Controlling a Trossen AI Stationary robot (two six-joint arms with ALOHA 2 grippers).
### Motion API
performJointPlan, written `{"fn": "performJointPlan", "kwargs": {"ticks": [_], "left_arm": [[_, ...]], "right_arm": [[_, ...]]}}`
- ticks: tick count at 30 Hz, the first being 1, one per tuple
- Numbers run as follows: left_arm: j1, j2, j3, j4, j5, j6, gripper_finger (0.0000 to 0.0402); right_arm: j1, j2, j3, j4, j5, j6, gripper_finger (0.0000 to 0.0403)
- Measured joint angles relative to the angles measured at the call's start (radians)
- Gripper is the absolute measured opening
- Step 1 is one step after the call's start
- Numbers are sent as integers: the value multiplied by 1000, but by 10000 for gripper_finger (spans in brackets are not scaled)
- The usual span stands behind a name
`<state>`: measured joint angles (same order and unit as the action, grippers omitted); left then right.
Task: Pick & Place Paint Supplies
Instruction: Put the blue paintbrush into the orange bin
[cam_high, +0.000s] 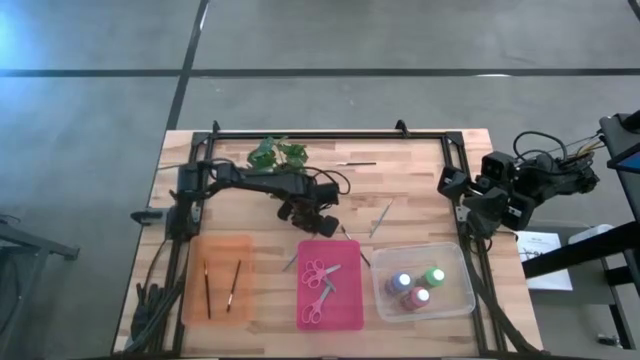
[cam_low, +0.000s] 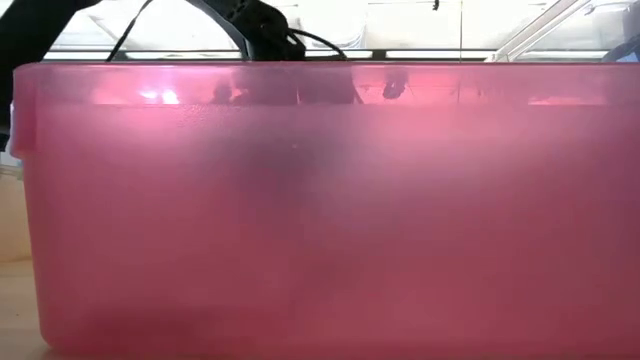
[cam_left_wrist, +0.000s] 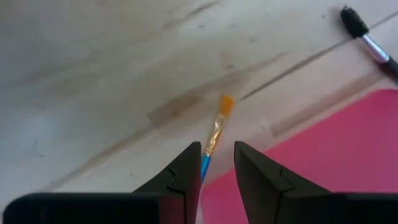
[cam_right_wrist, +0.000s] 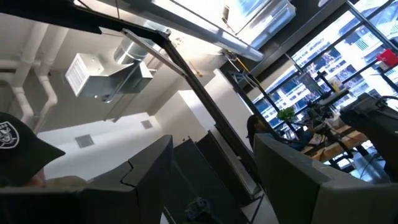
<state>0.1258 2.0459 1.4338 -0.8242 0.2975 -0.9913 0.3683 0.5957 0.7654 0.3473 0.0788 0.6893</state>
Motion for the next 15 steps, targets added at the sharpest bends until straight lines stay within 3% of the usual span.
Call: {"fn": "performJointPlan", "kwargs": {"ticks": [15], "left_arm": [[-31, 57, -1, 20, 16, 0, 104]], "right_arm": [[0, 0, 0, -2, -53, -1, 219]]}}
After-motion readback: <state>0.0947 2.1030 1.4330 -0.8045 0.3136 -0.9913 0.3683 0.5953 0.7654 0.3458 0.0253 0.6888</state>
